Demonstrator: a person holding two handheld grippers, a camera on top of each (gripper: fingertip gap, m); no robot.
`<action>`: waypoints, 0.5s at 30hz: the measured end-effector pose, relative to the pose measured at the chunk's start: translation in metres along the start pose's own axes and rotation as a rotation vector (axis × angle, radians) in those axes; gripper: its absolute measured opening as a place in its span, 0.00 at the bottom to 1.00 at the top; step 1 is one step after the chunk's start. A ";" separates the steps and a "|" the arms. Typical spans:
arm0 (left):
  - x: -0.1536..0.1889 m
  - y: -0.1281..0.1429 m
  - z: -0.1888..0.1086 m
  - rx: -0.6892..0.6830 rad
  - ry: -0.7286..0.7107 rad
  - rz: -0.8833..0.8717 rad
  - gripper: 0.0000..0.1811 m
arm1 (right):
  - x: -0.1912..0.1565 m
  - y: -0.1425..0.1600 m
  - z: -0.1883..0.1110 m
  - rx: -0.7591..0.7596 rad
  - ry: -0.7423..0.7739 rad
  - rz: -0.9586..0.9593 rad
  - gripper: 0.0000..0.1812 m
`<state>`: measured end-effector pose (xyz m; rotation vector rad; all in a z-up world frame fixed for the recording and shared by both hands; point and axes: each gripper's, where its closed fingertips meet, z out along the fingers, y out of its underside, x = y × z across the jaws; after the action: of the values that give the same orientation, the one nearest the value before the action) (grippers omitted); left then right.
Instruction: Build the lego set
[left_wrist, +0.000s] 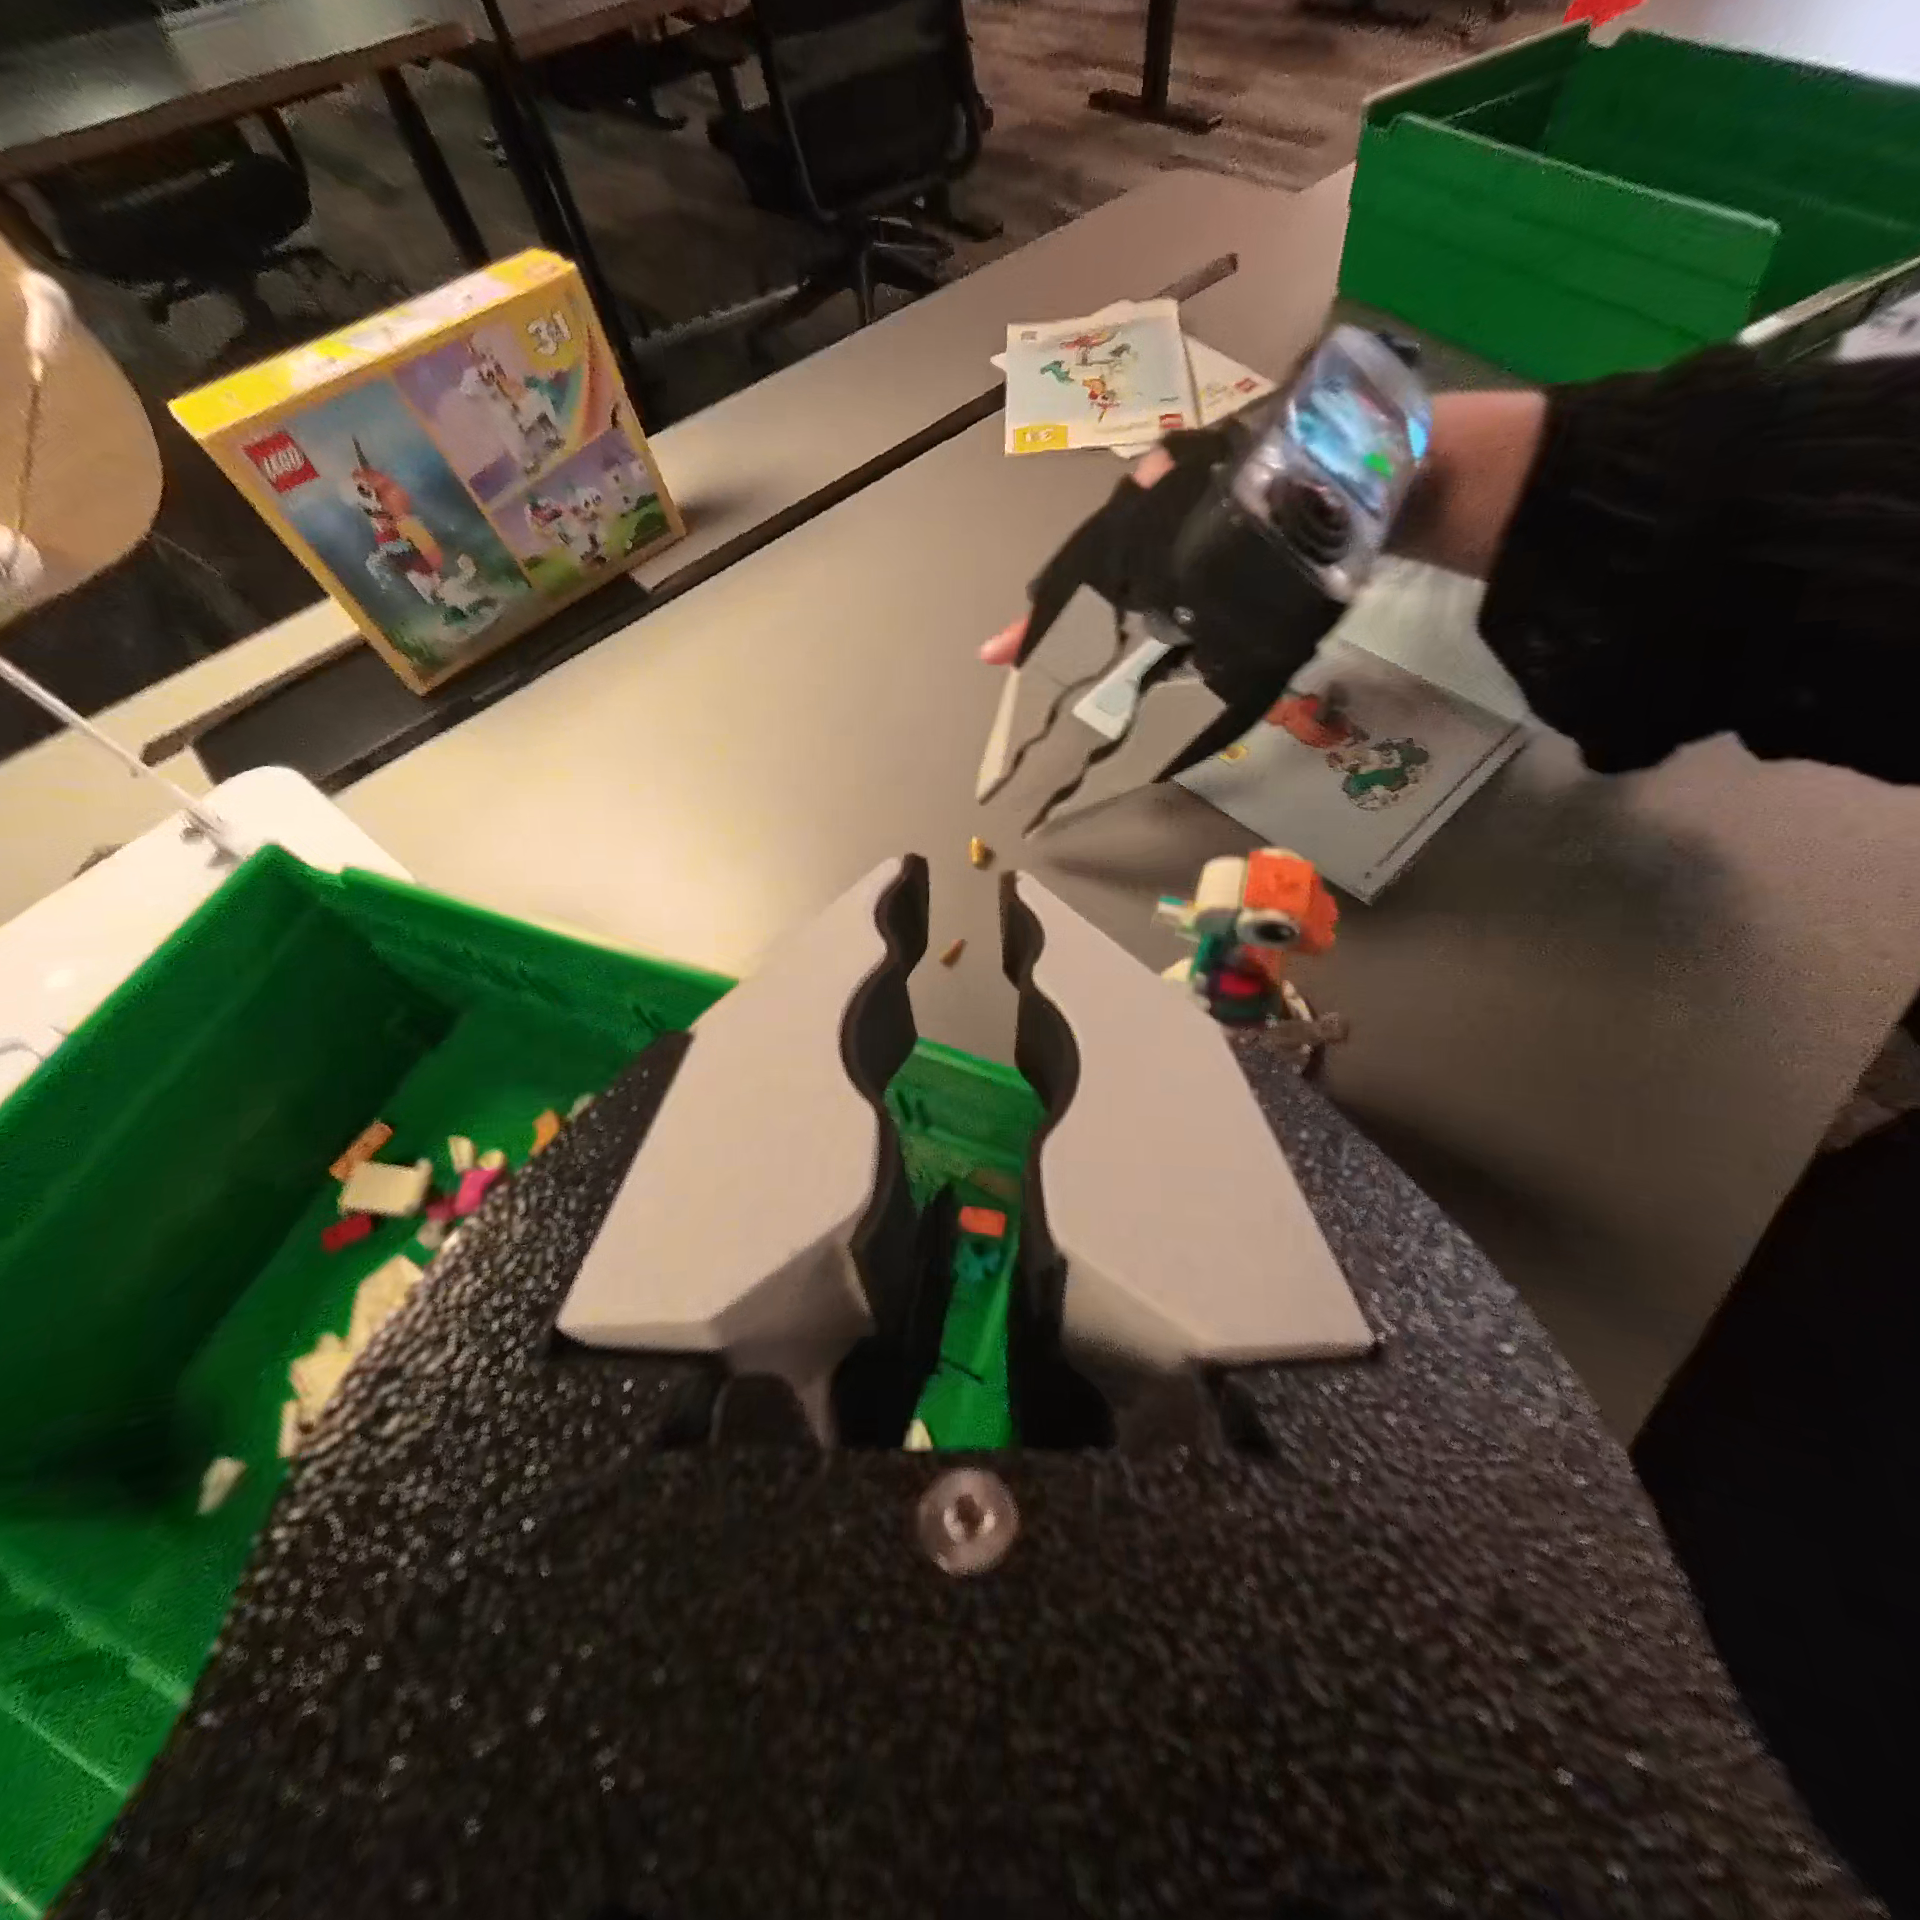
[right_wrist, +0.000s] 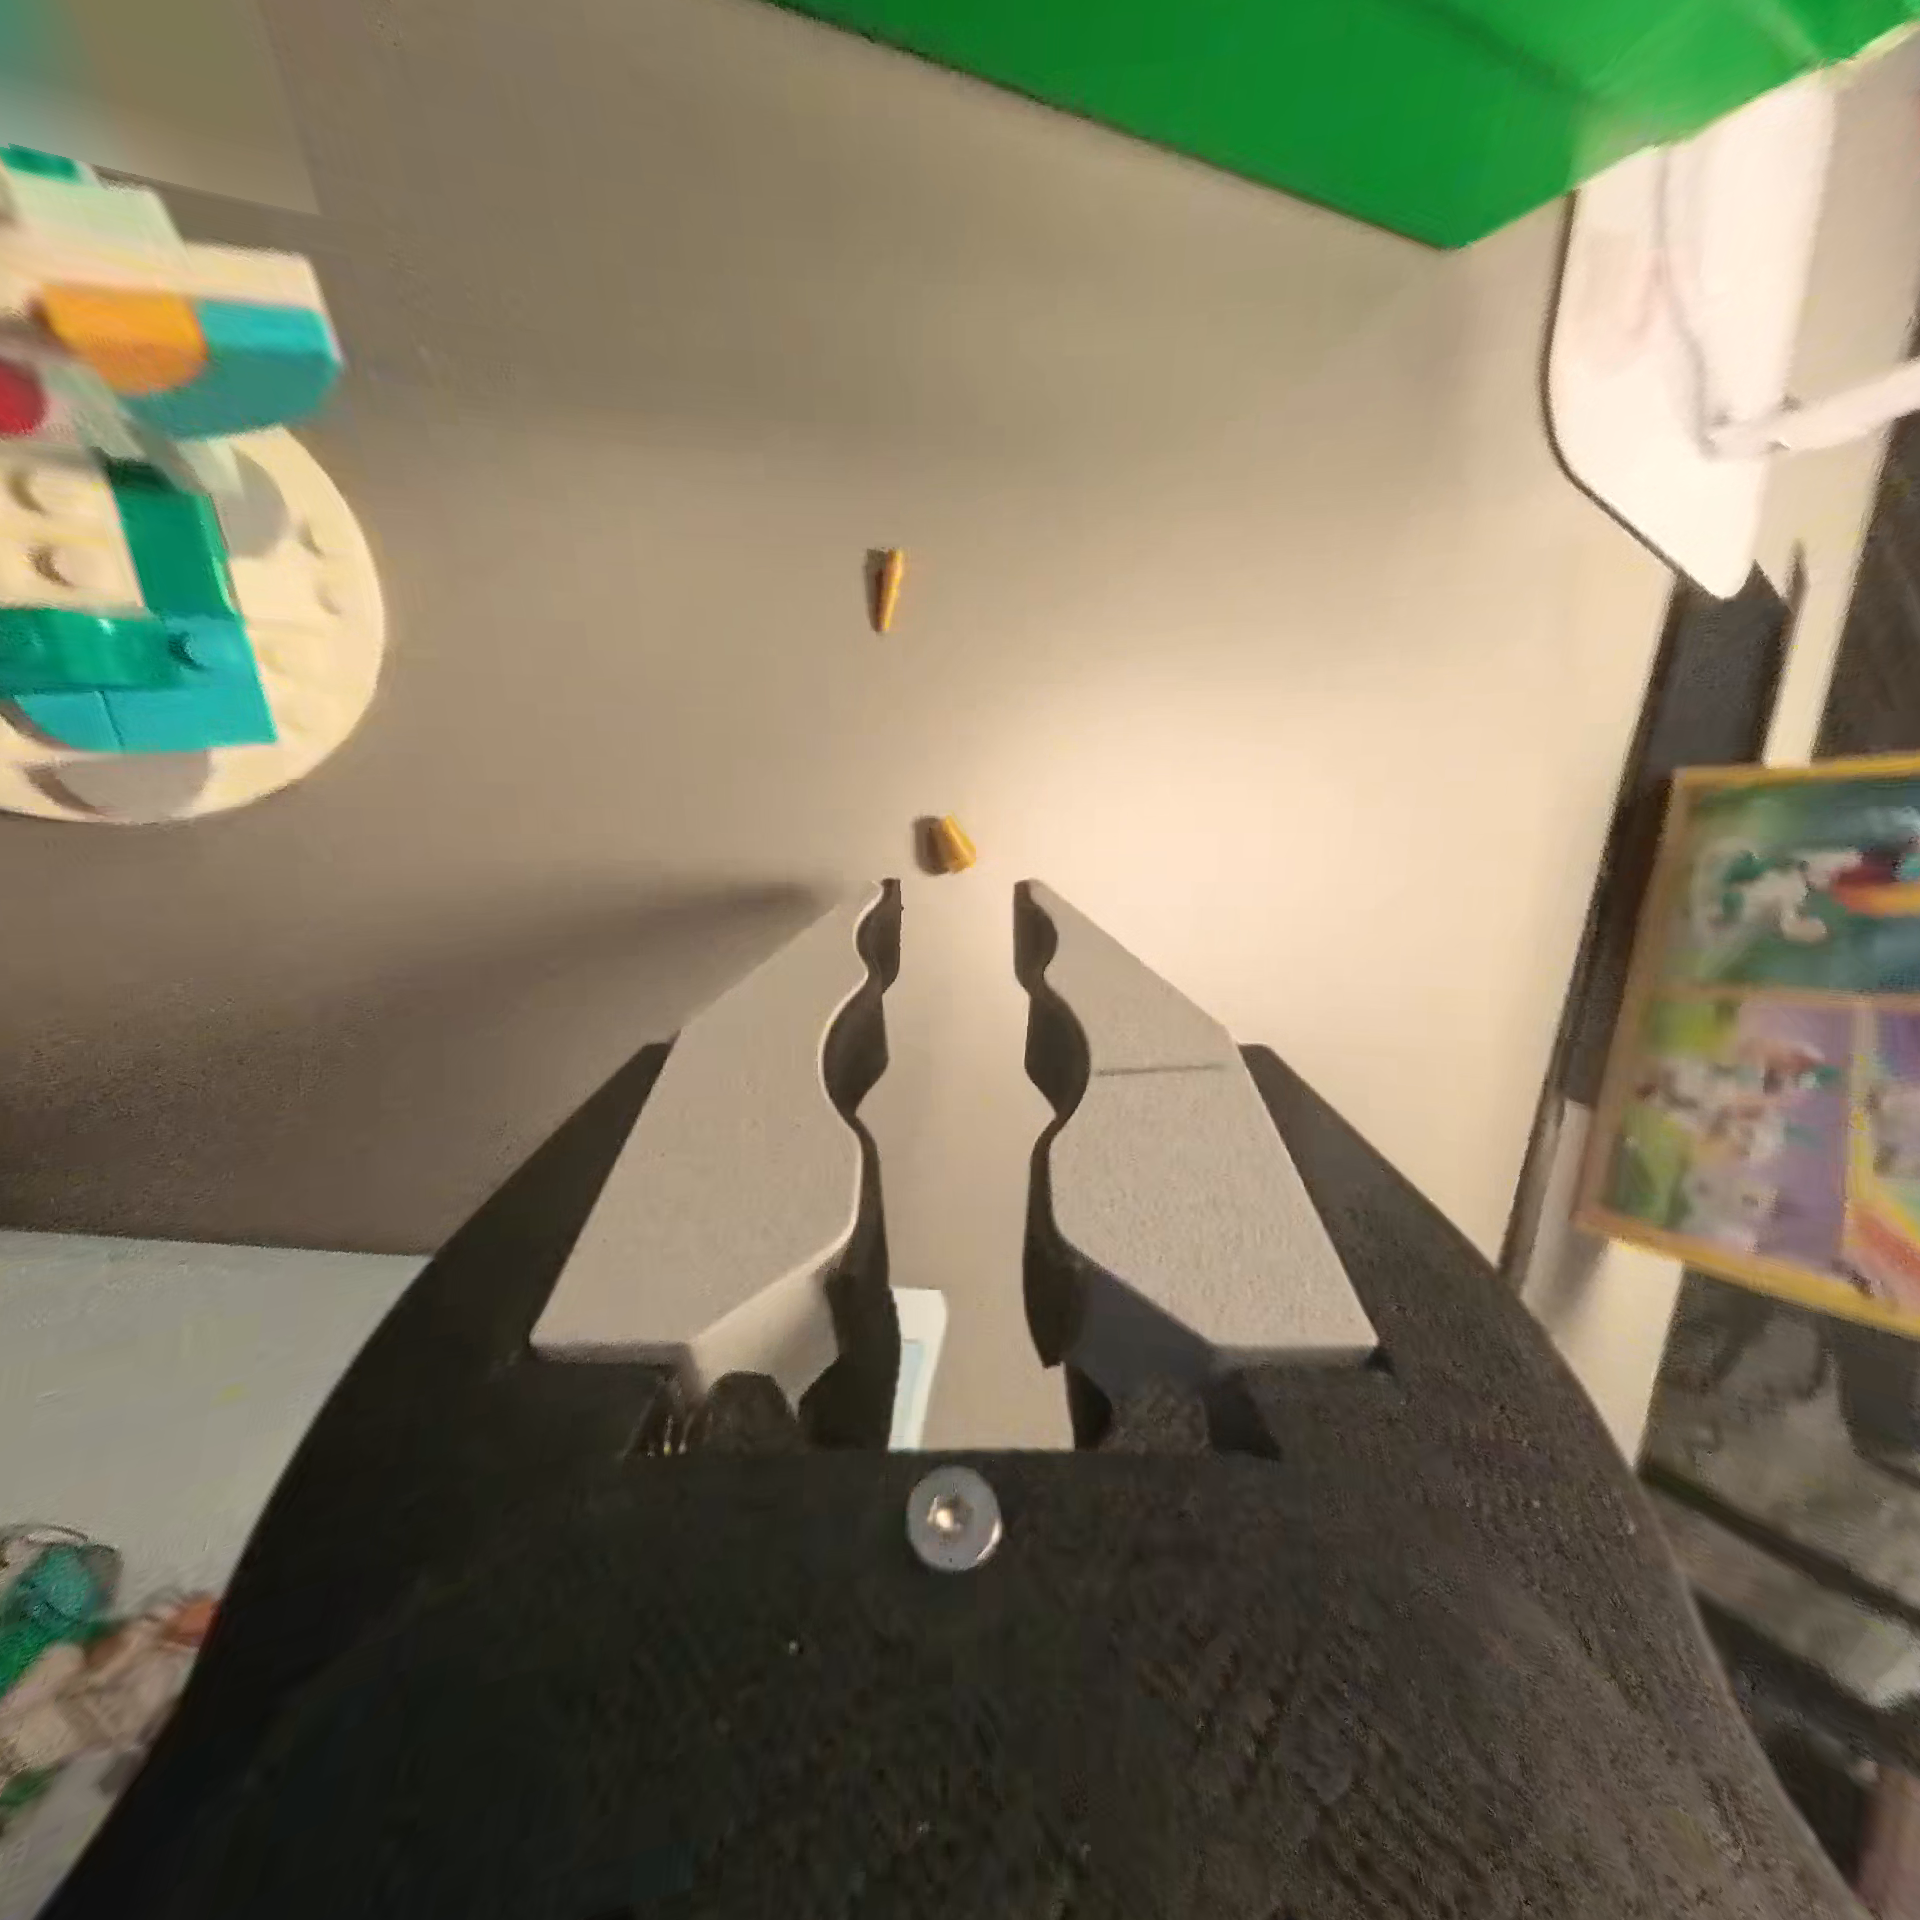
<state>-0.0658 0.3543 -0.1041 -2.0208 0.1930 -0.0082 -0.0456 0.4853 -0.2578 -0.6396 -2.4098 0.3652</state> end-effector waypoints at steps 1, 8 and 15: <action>0.002 0.006 -0.005 0.003 0.005 -0.018 0.06 | 0.000 0.000 0.003 0.001 -0.036 -0.026 0.11; 0.001 0.032 -0.028 0.034 0.002 -0.105 0.06 | -0.001 0.002 0.017 0.057 -0.260 0.028 0.13; -0.003 0.036 -0.026 0.050 0.036 -0.145 0.06 | -0.007 -0.001 0.018 0.091 -0.326 0.094 0.07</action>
<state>-0.0756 0.3155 -0.1247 -1.9818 0.0681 -0.1390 -0.0520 0.4787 -0.2747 -0.6986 -2.6555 0.6593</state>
